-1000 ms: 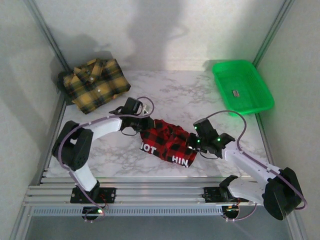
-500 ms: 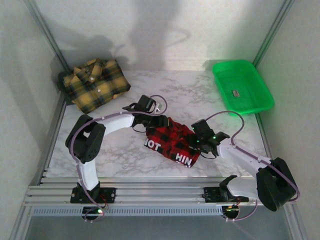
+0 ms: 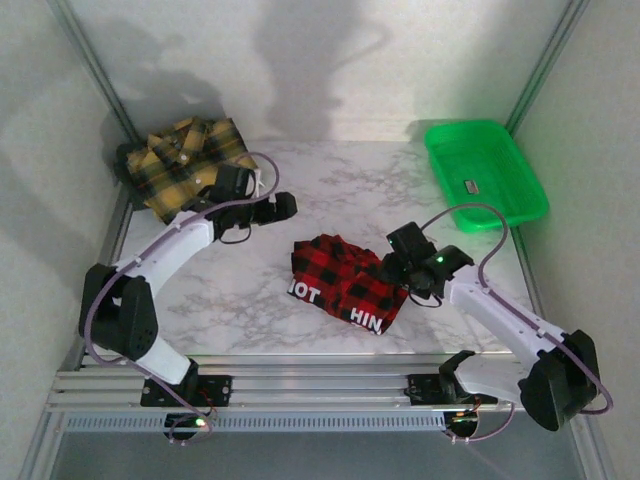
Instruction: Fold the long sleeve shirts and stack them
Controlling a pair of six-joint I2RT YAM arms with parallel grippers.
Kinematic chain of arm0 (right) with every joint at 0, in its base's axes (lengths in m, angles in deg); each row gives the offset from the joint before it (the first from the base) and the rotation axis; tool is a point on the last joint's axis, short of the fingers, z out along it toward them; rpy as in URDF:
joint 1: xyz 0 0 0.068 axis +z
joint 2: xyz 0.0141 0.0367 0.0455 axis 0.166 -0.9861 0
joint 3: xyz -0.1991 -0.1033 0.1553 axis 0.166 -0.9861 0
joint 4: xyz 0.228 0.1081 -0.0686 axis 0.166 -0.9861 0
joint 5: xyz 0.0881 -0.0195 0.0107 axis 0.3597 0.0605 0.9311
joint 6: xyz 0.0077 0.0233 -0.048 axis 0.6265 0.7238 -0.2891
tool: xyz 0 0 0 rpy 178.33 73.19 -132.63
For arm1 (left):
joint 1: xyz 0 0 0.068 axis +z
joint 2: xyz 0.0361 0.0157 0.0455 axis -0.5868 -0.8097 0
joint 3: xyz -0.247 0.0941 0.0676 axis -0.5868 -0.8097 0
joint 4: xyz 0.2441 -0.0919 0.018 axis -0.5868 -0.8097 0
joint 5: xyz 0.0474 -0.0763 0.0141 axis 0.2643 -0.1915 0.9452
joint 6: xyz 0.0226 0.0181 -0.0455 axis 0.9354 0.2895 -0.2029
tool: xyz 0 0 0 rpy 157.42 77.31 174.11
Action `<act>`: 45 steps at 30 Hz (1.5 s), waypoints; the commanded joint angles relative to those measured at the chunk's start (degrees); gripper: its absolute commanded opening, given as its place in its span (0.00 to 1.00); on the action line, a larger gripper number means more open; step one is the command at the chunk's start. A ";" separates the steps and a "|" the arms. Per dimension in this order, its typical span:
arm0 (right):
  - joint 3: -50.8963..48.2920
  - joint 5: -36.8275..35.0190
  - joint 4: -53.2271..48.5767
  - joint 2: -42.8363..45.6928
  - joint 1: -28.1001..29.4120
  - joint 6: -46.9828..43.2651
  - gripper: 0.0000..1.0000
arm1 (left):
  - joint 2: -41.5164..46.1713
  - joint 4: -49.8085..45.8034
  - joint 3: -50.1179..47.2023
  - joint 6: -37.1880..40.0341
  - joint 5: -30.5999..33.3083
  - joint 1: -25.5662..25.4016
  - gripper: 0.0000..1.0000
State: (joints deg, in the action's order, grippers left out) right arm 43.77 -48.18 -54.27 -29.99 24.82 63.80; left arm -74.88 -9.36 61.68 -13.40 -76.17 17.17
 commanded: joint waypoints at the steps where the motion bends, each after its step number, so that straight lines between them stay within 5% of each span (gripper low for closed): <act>1: -1.79 3.48 -4.15 1.87 0.09 2.31 0.78 | -3.00 2.61 -7.30 1.70 -9.15 -0.66 1.00; 18: -13.10 7.04 8.79 -3.80 0.26 4.50 0.82 | -18.49 15.42 -6.61 -3.14 -15.73 -9.09 1.00; 31: -11.78 8.58 14.76 -11.39 -1.97 3.01 0.81 | -22.62 9.34 -3.23 -0.13 -16.82 -16.43 0.98; 34: -11.26 9.17 16.09 -11.93 -2.37 2.93 0.81 | -22.87 7.97 -1.47 0.88 -16.63 -17.74 0.79; 39: -8.94 9.47 13.95 -10.21 -2.32 0.98 0.86 | -21.68 7.42 0.47 0.27 -14.50 -15.65 0.28; 42: -7.94 9.29 11.35 -5.62 -2.35 -1.57 0.91 | -19.51 3.45 3.81 2.37 -10.41 -12.86 0.09; 45: -7.72 9.73 9.66 1.32 -2.32 -4.41 0.94 | -16.32 -1.43 8.66 5.25 -6.74 -9.37 0.05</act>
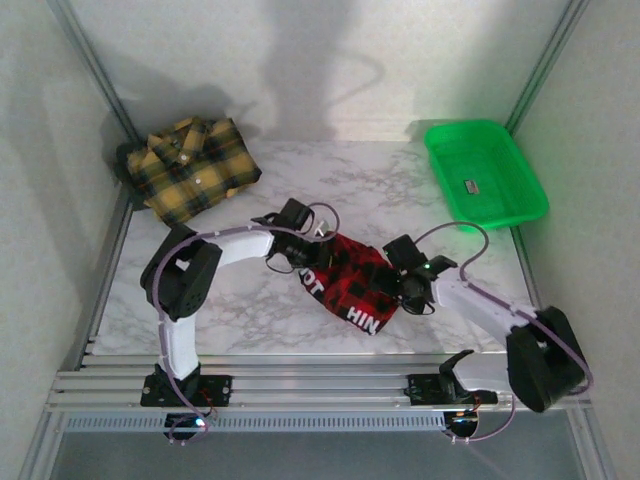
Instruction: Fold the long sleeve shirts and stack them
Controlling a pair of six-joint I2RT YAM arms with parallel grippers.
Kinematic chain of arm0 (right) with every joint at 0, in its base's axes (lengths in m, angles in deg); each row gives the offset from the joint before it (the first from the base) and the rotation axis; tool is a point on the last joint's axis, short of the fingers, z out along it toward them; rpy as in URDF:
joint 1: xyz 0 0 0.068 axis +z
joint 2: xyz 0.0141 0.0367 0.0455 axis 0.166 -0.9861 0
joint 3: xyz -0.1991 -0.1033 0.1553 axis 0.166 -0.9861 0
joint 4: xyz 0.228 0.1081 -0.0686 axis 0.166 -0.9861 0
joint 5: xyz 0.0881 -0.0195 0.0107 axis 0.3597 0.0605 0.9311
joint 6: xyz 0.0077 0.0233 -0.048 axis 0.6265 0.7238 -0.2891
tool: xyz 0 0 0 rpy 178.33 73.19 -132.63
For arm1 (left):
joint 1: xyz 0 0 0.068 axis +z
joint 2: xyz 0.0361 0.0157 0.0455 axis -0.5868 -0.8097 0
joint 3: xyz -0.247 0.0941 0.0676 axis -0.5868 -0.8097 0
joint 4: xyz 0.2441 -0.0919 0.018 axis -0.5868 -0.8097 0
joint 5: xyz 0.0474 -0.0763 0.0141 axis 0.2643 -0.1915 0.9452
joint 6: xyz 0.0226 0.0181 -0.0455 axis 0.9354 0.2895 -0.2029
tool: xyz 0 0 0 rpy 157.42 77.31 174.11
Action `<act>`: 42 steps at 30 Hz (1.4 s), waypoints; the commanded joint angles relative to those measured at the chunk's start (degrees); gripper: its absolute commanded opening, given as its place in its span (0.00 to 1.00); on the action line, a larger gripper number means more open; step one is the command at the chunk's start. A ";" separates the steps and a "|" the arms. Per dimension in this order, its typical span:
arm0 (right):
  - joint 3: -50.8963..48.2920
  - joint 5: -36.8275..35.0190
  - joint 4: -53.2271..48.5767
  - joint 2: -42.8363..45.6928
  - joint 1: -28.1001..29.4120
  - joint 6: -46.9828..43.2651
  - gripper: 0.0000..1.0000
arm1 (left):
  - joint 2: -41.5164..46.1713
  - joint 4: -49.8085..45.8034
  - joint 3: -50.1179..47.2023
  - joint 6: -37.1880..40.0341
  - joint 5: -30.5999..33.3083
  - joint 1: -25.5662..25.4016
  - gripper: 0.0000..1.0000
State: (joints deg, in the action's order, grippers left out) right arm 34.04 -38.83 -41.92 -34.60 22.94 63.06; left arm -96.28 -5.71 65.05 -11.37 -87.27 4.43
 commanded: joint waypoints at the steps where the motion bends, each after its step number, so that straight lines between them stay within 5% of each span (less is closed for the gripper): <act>1: 2.17 0.46 -3.15 8.07 -0.47 -4.29 0.95 | 5.85 -6.58 7.22 4.10 5.39 4.48 0.04; 8: 6.19 1.46 -4.15 18.02 -0.26 -7.70 0.99 | 5.81 -20.50 25.59 13.58 15.94 9.40 0.02; 14: 14.58 3.31 -4.79 14.37 0.30 -11.63 0.99 | 0.66 -27.27 42.80 17.08 23.23 13.51 0.01; 20: 20.36 5.41 -6.21 9.18 0.48 -14.64 0.99 | -5.06 -29.84 60.52 15.71 22.74 19.38 0.02; 26: 18.85 7.49 -4.58 8.54 0.57 -14.41 0.99 | -5.06 -25.44 64.35 12.82 21.70 26.95 0.02; 33: 17.40 8.50 -4.80 8.42 0.56 -14.66 0.99 | -6.43 -17.30 64.50 7.58 12.35 38.03 0.01; 42: 16.94 9.69 -3.54 6.73 0.58 -13.67 0.99 | -8.52 -8.22 51.96 4.70 6.96 47.41 0.01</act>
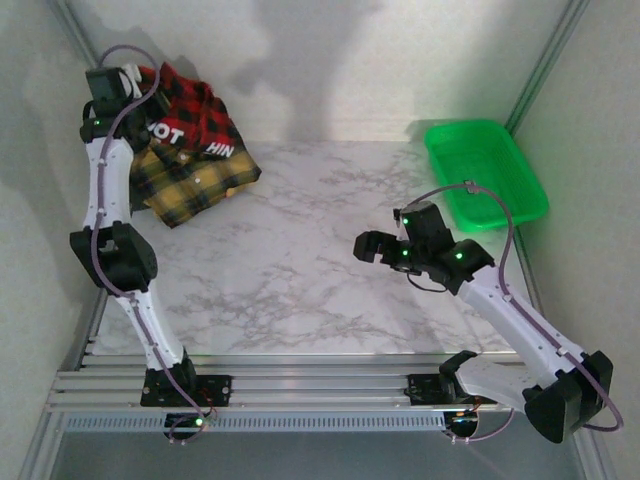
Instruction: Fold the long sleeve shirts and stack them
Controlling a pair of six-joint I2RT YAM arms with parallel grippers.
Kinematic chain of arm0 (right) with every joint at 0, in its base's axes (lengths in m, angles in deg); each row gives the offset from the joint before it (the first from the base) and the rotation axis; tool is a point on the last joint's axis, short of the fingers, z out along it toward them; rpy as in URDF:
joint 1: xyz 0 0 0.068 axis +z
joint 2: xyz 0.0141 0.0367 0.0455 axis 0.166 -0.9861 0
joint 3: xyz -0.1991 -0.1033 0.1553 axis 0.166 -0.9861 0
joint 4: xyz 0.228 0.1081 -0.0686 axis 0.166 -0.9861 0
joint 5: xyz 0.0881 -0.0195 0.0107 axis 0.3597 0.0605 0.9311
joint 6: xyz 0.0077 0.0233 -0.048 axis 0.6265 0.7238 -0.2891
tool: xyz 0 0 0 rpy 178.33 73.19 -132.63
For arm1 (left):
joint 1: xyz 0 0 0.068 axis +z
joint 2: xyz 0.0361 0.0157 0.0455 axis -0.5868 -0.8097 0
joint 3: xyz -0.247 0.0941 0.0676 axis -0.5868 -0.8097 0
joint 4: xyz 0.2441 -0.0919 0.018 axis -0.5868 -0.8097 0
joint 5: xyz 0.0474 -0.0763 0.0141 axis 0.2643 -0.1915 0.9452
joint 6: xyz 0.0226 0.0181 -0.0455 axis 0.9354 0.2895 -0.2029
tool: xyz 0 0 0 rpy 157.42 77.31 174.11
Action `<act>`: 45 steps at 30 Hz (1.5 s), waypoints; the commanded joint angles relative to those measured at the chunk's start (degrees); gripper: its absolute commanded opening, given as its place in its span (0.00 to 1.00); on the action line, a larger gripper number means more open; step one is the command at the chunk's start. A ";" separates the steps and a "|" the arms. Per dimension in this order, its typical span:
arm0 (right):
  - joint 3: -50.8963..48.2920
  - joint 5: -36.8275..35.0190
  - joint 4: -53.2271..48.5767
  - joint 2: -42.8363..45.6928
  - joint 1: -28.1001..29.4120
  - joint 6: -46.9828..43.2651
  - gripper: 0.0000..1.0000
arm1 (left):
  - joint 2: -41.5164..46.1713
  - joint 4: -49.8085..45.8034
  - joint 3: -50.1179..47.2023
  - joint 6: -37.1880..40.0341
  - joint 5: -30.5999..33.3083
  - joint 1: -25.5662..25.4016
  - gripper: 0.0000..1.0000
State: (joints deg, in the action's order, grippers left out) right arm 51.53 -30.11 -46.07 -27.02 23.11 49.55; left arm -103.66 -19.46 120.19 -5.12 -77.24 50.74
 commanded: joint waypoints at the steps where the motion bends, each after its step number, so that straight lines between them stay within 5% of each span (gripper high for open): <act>1: -0.41 1.10 0.95 -1.34 0.44 0.01 0.99 | -0.90 6.02 -5.27 -1.47 -3.07 1.81 0.01; 6: 1.14 1.15 2.38 -3.89 1.34 0.58 0.99 | 0.21 7.54 -13.59 -0.51 0.51 4.15 0.06; 11: 3.59 1.32 3.37 -7.21 3.08 0.36 0.99 | -1.85 6.69 -15.08 -1.61 6.11 5.96 0.25; 15: 5.68 1.28 2.71 -9.26 4.33 -0.46 0.99 | -4.70 5.27 -11.75 -1.82 8.18 6.55 0.57; 18: 6.27 1.25 2.27 -9.80 4.73 -0.72 0.99 | -6.06 3.31 -8.57 -3.09 9.44 6.55 0.72; 19: 6.40 1.16 2.17 -9.80 4.71 -0.78 0.99 | -5.90 3.01 -7.72 -3.27 10.18 6.46 0.91; 21: 6.48 1.06 2.08 -9.50 4.72 -0.93 0.99 | -5.56 1.16 -5.19 -4.19 14.06 6.20 1.00; 24: 6.77 0.56 1.33 -9.37 4.71 -1.33 0.99 | -7.09 -6.32 4.23 -5.69 19.80 6.16 1.00; 31: 8.23 -0.80 -0.82 -8.77 4.19 -2.46 0.99 | -1.45 -7.34 4.23 -9.19 23.81 5.94 1.00; 35: 9.59 -1.69 -3.11 -8.38 2.99 -3.46 0.99 | 2.78 -5.69 2.00 -10.42 20.62 4.90 0.99; 39: 9.80 -4.76 -5.05 -6.35 0.55 -4.64 0.99 | 9.93 0.99 -6.95 -8.13 17.61 1.12 1.00; 45: 10.59 -11.77 -9.31 -3.33 -4.74 -9.11 0.99 | 24.27 11.37 -26.68 -2.80 23.72 -3.38 1.00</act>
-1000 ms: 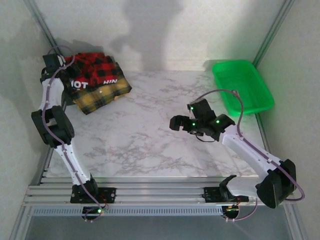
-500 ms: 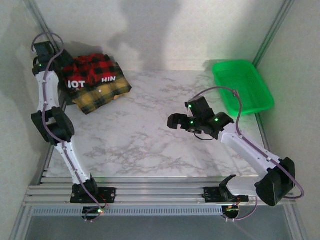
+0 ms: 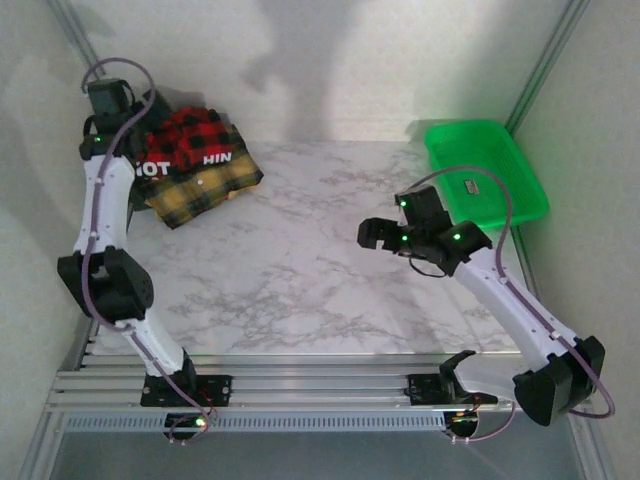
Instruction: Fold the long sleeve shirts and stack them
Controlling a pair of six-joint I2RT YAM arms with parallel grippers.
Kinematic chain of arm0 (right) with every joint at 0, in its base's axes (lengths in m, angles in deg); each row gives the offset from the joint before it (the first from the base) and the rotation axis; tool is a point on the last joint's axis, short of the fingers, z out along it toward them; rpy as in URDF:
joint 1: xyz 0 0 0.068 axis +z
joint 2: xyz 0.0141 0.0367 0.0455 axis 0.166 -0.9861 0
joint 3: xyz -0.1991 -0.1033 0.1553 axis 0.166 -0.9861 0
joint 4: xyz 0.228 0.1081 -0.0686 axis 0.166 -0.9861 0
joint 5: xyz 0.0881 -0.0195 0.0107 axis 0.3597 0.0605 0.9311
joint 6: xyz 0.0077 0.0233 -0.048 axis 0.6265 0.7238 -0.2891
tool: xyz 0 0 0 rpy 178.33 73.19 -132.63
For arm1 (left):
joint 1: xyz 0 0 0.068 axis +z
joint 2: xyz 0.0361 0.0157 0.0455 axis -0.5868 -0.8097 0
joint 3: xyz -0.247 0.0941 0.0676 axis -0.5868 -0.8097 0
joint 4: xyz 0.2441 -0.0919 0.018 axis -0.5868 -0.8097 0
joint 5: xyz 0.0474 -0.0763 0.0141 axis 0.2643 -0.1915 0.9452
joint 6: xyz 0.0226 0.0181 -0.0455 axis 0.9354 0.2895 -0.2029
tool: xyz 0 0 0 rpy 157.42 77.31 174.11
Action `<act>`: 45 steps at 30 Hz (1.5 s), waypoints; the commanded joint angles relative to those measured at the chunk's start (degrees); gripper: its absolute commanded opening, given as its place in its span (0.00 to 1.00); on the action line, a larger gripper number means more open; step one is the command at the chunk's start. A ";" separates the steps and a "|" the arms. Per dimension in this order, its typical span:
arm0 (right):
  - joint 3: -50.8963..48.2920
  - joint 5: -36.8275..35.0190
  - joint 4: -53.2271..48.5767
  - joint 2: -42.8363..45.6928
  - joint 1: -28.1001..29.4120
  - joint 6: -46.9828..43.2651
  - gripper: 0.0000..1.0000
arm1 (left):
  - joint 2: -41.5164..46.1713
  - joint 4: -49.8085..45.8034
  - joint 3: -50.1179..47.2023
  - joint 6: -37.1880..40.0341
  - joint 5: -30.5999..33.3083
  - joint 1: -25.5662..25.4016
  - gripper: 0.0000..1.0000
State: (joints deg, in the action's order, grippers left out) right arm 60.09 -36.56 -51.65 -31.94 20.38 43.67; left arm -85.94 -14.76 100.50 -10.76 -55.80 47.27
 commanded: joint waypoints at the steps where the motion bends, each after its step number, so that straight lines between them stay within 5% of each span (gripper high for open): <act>1: 1.50 -6.89 -4.42 2.10 -3.74 -3.71 0.99 | 10.21 10.04 -12.25 2.84 0.74 0.09 0.99; 5: -7.09 -15.89 0.22 8.12 -10.87 -6.92 0.99 | 26.22 25.26 -36.35 3.54 -3.19 -2.40 1.00; 10: -32.77 -28.17 30.60 23.00 -17.53 -20.02 0.99 | 43.65 47.26 -70.85 4.19 0.49 -3.51 1.00; 15: -53.30 -27.31 54.22 30.92 -22.26 -24.25 0.99 | 47.53 69.22 -94.31 6.83 10.73 -3.60 0.99; 22: -59.46 -24.86 84.26 11.20 -22.38 -25.92 0.99 | 30.23 89.36 -97.21 12.59 10.08 -4.24 1.00; 29: -53.33 -14.23 100.80 -11.45 -22.99 -30.29 0.99 | 12.50 106.94 -97.30 15.71 5.69 -6.69 0.99; 31: -51.96 -14.65 104.26 -18.20 -23.14 -29.78 0.99 | 13.73 101.30 -95.29 16.10 4.25 -6.67 1.00; 32: -50.02 -14.51 105.06 -21.15 -23.24 -30.09 0.99 | 12.63 103.89 -95.61 16.13 3.93 -6.64 0.99; 34: -43.44 -11.95 89.51 -19.87 -24.19 -29.26 0.99 | 12.91 100.35 -94.16 15.90 3.17 -6.17 1.00; 45: -44.09 -9.54 90.88 -19.94 -25.88 -28.50 0.99 | 12.93 99.82 -93.89 15.96 2.86 -6.15 0.99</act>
State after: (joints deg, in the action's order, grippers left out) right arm 15.75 -46.46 38.97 -52.31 -5.54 15.22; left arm -72.95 82.90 6.01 4.48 -51.87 40.95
